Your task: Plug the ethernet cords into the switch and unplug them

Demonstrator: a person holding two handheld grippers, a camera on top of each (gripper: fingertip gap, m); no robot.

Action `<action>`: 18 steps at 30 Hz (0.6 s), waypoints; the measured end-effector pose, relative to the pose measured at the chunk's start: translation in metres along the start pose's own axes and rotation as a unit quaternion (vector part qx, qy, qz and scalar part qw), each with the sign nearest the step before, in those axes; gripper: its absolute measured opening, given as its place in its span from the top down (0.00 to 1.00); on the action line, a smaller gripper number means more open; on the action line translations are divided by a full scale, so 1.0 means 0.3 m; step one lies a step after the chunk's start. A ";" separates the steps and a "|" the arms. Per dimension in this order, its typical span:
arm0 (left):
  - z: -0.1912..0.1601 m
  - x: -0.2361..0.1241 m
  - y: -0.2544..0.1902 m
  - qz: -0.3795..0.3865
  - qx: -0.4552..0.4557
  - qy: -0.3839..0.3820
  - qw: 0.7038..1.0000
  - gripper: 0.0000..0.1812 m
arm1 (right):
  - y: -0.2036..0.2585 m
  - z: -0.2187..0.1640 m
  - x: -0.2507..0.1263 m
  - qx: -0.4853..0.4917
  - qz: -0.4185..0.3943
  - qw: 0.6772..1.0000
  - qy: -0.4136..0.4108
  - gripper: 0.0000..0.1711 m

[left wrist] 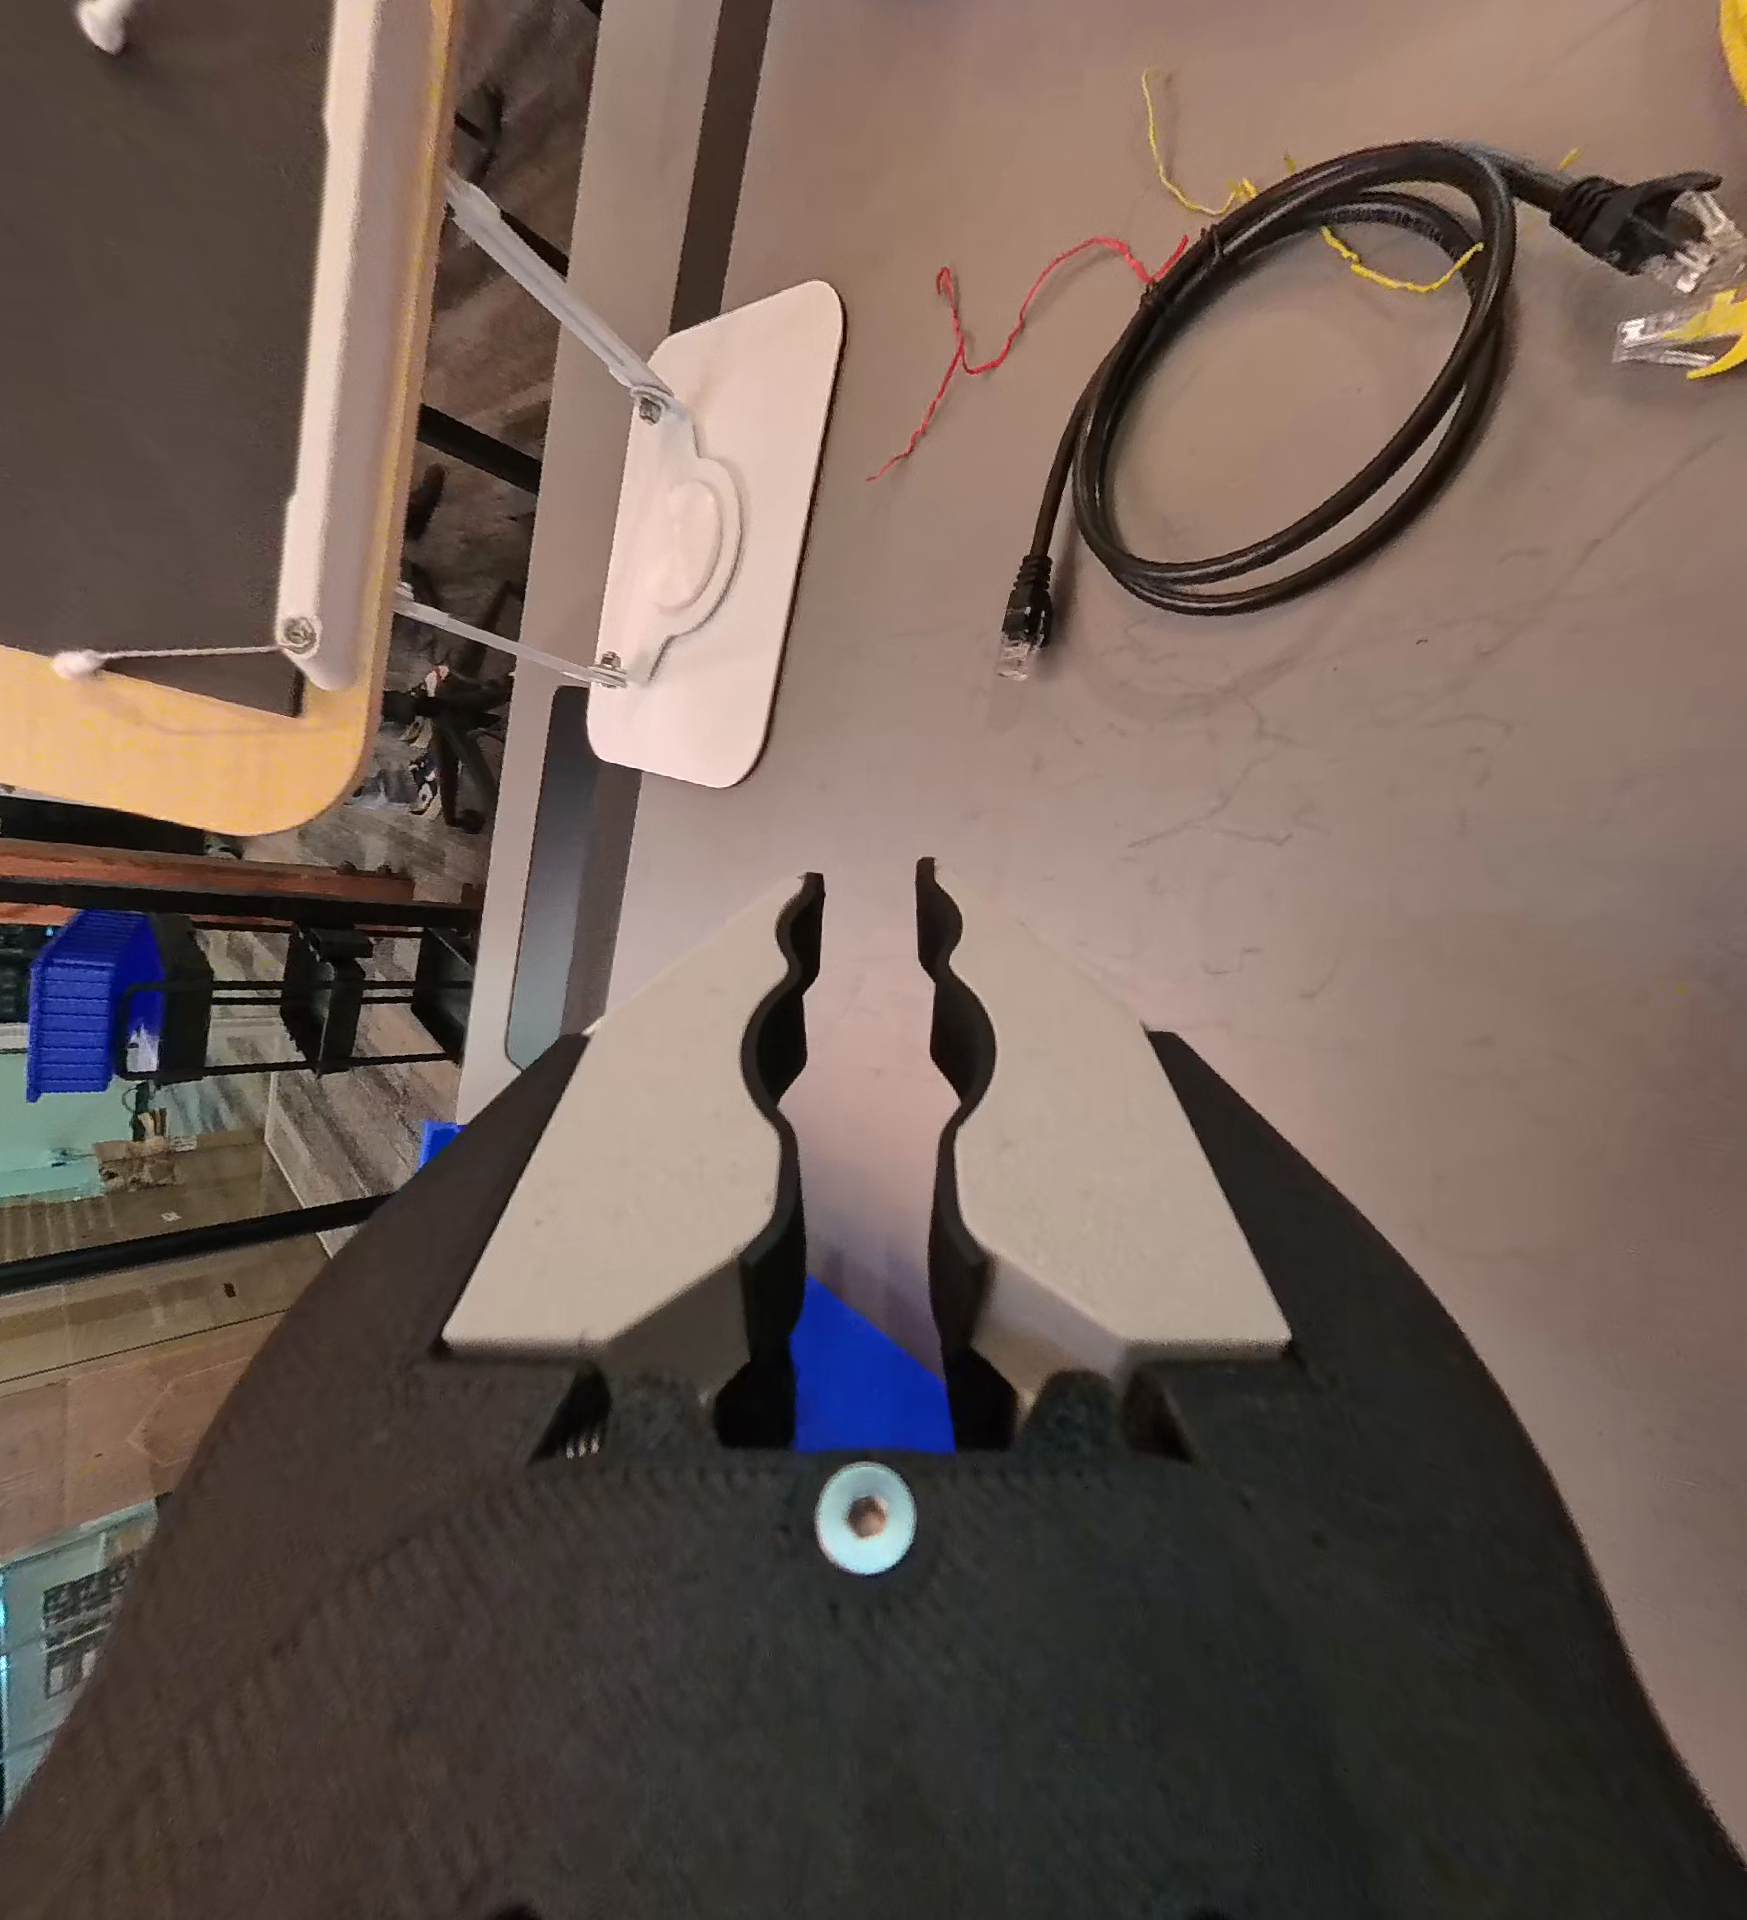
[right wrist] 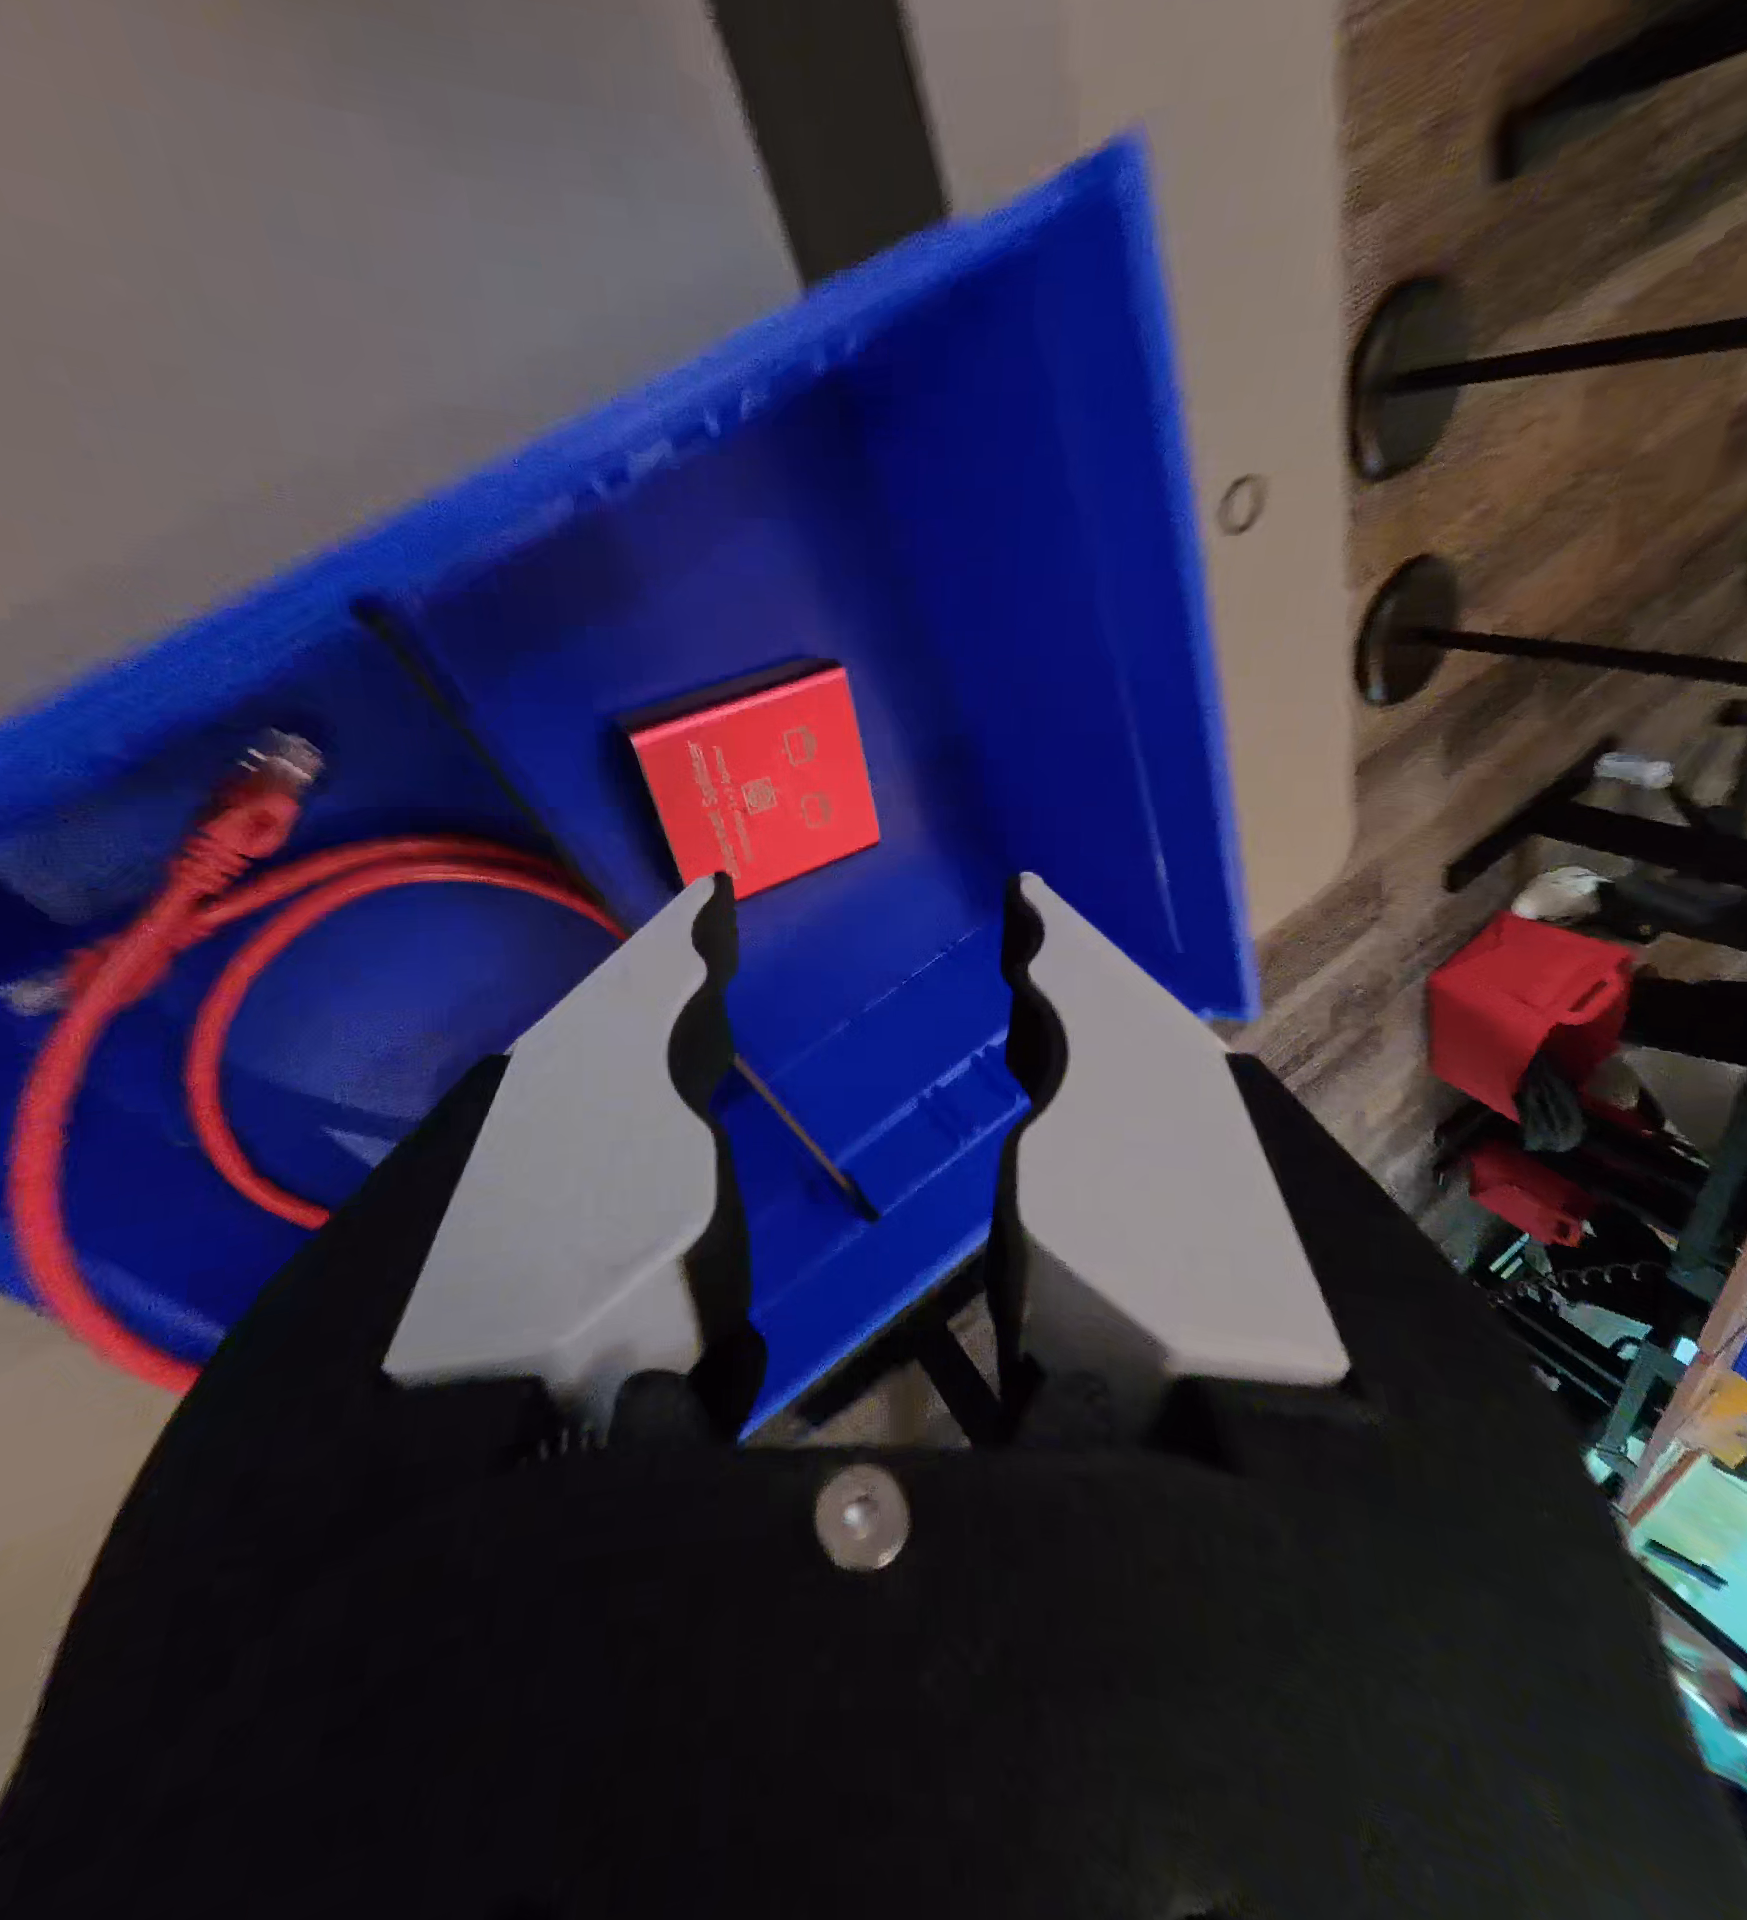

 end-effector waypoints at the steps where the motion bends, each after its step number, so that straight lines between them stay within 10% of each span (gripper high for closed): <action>1: 0.002 -0.004 0.004 0.003 0.000 0.000 1.000 0.92 | 0.020 0.041 -0.074 0.004 -0.011 0.999 -0.037 0.71; 9: 0.047 -0.014 0.006 -0.003 -0.010 0.003 1.000 0.91 | 0.674 0.500 -0.508 -0.097 0.106 0.949 -0.281 0.74; 18: 0.073 -0.076 -0.007 -0.003 -0.002 -0.007 1.000 0.92 | 1.166 0.733 -0.354 -0.148 0.215 0.938 -0.228 0.75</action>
Point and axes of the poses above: each gripper's, where its closed fingertips meet, x out along the fingers, z out of its top, y = z × x across the jaws, the point moved 5 cm from there along -x, back along the fingers, and after that the axes turned 4 degrees about -z, right-handed, at the moved point
